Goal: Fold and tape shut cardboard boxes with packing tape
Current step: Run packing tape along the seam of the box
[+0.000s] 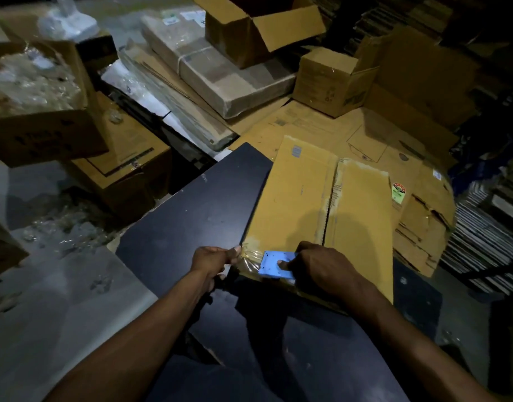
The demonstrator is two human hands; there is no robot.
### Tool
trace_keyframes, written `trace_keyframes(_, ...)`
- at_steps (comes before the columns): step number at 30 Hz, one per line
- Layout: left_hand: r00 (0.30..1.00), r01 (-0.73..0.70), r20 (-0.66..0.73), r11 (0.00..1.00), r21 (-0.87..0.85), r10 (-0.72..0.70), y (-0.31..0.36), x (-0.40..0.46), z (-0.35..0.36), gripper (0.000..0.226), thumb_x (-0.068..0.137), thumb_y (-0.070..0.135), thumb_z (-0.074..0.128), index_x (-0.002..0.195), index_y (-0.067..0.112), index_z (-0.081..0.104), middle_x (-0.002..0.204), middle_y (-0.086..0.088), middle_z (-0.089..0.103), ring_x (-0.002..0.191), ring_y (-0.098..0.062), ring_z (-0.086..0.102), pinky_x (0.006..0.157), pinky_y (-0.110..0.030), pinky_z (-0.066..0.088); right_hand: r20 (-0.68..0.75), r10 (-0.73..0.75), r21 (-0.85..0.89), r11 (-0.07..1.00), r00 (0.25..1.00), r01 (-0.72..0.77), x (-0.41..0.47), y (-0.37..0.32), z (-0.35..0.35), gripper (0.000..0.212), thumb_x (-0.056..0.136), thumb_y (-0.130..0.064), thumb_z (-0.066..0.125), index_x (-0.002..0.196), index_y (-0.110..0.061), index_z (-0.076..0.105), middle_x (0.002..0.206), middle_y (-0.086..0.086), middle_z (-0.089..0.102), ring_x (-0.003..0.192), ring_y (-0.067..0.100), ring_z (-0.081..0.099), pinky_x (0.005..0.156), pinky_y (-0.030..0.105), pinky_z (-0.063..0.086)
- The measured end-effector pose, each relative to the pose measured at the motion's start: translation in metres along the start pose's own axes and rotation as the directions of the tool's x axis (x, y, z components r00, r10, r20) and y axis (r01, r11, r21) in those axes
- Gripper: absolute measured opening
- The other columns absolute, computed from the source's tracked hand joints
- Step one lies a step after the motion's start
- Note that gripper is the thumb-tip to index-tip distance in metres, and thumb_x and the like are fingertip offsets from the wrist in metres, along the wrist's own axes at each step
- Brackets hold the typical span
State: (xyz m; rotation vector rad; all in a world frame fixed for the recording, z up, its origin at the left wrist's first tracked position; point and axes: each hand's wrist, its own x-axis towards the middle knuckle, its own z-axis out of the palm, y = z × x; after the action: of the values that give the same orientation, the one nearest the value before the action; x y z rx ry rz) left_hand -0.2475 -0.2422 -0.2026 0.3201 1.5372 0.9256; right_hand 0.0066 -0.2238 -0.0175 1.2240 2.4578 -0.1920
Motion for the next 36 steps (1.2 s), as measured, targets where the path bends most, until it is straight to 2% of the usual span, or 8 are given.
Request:
trace_keyframes(4, 0.993, 0.1, 0.054, 0.985, 0.137, -0.109, 0.002, 0.006, -0.009, 0.069, 0.064, 0.061, 0.102, 0.089, 0.002, 0.077, 0.078, -0.007, 0.079, 0.045, -0.018, 0.046, 0.048, -0.021, 0.037, 0.008, 0.142, 0.081, 0.986, 0.99, -0.142, 0.003, -0.001, -0.006, 0.047, 0.104, -0.067, 0.049, 0.108, -0.025, 0.069, 0.105, -0.005, 0.058, 0.09, 0.025, 0.069, 0.066, 0.036, 0.048)
trace_keyframes(9, 0.968, 0.184, 0.106, 0.928, 0.323, -0.229, -0.008, 0.008, -0.011, 0.077, 0.055, 0.094, 0.085, 0.064, 0.018, 0.073, 0.07, -0.001, 0.071, 0.042, -0.016, 0.044, 0.049, -0.022, 0.033, 0.036, 0.092, 0.039, 0.995, 0.995, -0.093, -0.001, -0.002, -0.013, 0.049, 0.106, -0.066, 0.044, 0.114, -0.025, 0.068, 0.109, -0.004, 0.057, 0.095, 0.023, 0.068, 0.07, 0.037, 0.052)
trace_keyframes(13, 0.982, -0.119, -0.089, 0.915, 0.385, 0.165, 0.002, 0.021, -0.019, 0.065, 0.079, 0.083, 0.075, 0.07, 0.018, 0.073, 0.072, -0.003, 0.075, 0.057, -0.029, 0.066, 0.062, -0.055, 0.063, 0.074, 0.144, 0.04, 0.988, 0.987, -0.147, 0.001, -0.01, -0.019, 0.05, 0.106, -0.067, 0.042, 0.105, -0.024, 0.067, 0.107, -0.004, 0.057, 0.096, 0.026, 0.068, 0.072, 0.038, 0.052)
trace_keyframes(14, 0.916, -0.326, -0.065, 0.828, 0.456, 0.396, 0.01, 0.009, -0.017, 0.054, 0.083, 0.081, 0.072, 0.081, 0.027, 0.076, 0.077, 0.004, 0.077, 0.067, -0.026, 0.071, 0.071, -0.054, 0.066, 0.089, 0.157, 0.057, 0.985, 0.983, -0.163, 0.001, -0.011, -0.021, 0.048, 0.106, -0.068, 0.043, 0.101, -0.024, 0.064, 0.105, -0.005, 0.055, 0.097, 0.027, 0.068, 0.073, 0.039, 0.052)
trace_keyframes(16, 0.593, -0.759, 0.22, 0.447, 0.474, 0.774, 0.022, -0.021, -0.004, 0.044, 0.087, 0.072, 0.076, 0.114, 0.038, 0.079, 0.114, 0.014, 0.08, 0.104, -0.014, 0.074, 0.096, -0.041, 0.06, 0.105, 0.163, 0.054, 0.984, 0.981, -0.169, 0.003, -0.012, -0.024, 0.045, 0.106, -0.066, 0.047, 0.099, -0.025, 0.062, 0.101, -0.004, 0.052, 0.1, 0.03, 0.069, 0.074, 0.04, 0.053)
trace_keyframes(19, 0.218, -0.861, 0.744, -0.235, 0.452, 0.632, 0.015, -0.035, 0.008, 0.085, 0.095, 0.074, 0.068, 0.16, 0.019, 0.056, 0.168, 0.003, 0.049, 0.159, -0.013, 0.04, 0.131, -0.04, 0.029, 0.123, 0.157, 0.042, 0.986, 0.98, -0.163, 0.003, -0.015, -0.032, 0.045, 0.105, -0.064, 0.05, 0.106, -0.021, 0.063, 0.111, 0.002, 0.06, 0.106, 0.032, 0.069, 0.08, 0.043, 0.054)
trace_keyframes(24, -0.025, -0.764, 0.777, -0.513, 0.391, 0.629, -0.004, 0.004, -0.004, 0.053, 0.108, 0.027, 0.068, 0.158, 0.012, 0.058, 0.166, -0.005, 0.052, 0.157, -0.02, 0.045, 0.122, -0.049, 0.046, 0.181, 0.175, 0.02, 0.983, 0.968, -0.181, 0.0, -0.013, -0.044, 0.041, 0.106, -0.059, 0.054, 0.119, -0.022, 0.064, 0.13, 0.006, 0.064, 0.121, 0.033, 0.065, 0.086, 0.042, 0.047)
trace_keyframes(36, 0.021, -0.763, 0.84, -0.534, 0.364, 0.542, 0.024, 0.026, -0.03, 0.063, 0.104, 0.018, 0.055, 0.167, 0.018, 0.045, 0.175, -0.001, 0.038, 0.164, -0.024, 0.034, 0.125, -0.058, 0.039, 0.211, 0.204, 0.002, 0.978, 0.956, -0.209, -0.024, 0.006, -0.039, 0.03, 0.104, -0.049, 0.06, 0.124, -0.026, 0.064, 0.133, 0.007, 0.064, 0.121, 0.034, 0.066, 0.092, 0.047, 0.048)
